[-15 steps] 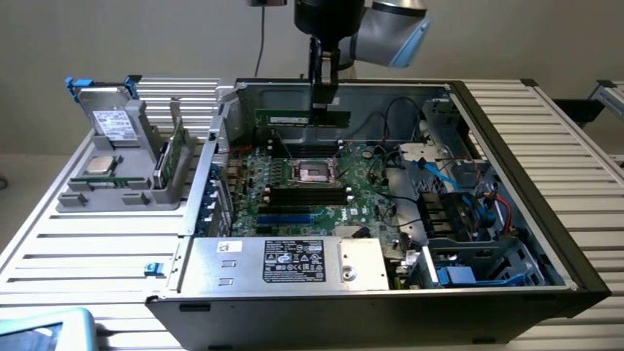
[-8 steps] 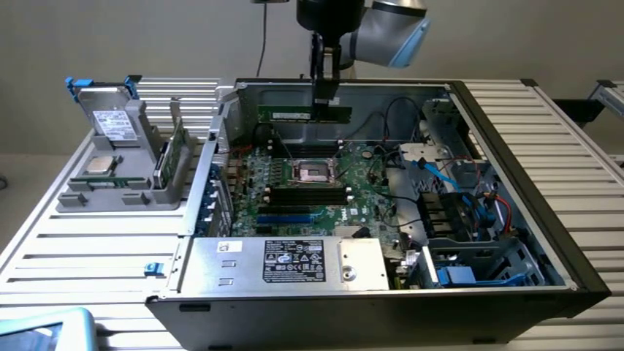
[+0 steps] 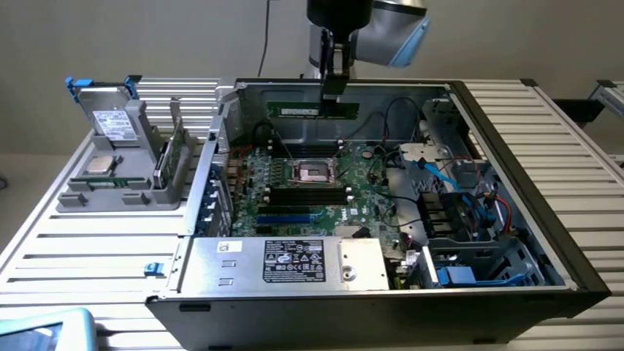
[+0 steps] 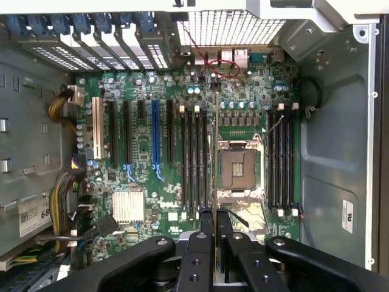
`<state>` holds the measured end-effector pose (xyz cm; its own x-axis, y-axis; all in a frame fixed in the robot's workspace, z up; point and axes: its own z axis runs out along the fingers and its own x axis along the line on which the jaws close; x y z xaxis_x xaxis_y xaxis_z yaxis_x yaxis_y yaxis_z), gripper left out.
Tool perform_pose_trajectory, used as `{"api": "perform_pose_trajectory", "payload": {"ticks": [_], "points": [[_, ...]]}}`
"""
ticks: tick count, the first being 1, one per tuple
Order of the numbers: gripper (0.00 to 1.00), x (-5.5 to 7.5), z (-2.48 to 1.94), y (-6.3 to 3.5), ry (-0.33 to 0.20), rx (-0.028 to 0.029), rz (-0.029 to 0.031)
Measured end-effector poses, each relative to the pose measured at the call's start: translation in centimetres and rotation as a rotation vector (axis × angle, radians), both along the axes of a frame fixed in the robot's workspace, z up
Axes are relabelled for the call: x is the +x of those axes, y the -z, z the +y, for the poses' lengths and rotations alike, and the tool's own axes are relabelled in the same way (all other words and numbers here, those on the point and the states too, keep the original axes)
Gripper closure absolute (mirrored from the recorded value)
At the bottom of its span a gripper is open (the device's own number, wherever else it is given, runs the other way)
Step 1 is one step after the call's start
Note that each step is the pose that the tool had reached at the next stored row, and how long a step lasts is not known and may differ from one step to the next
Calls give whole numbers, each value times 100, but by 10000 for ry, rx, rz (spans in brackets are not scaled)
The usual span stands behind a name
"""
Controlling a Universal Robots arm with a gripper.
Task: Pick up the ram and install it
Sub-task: 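Pick up the ram and move it above insertion slot, then insert the ram into the slot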
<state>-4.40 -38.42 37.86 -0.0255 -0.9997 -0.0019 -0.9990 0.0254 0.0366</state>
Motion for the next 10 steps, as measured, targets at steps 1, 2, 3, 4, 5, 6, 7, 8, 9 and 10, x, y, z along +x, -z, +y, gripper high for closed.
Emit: {"api": "perform_pose_trajectory", "payload": {"ticks": [1, 2, 3, 4, 5, 6, 7, 8, 9, 10], "points": [[86, 0, 0, 0, 0, 0, 0], [86, 0, 0, 0, 0, 0, 0], [86, 0, 0, 0, 0, 0, 0], [86, 0, 0, 0, 0, 0, 0], [86, 0, 0, 0, 0, 0, 0], [86, 0, 0, 0, 0, 0, 0], [86, 0, 0, 0, 0, 0, 0], [86, 0, 0, 0, 0, 0, 0], [86, 0, 0, 0, 0, 0, 0], [86, 0, 0, 0, 0, 0, 0]]}}
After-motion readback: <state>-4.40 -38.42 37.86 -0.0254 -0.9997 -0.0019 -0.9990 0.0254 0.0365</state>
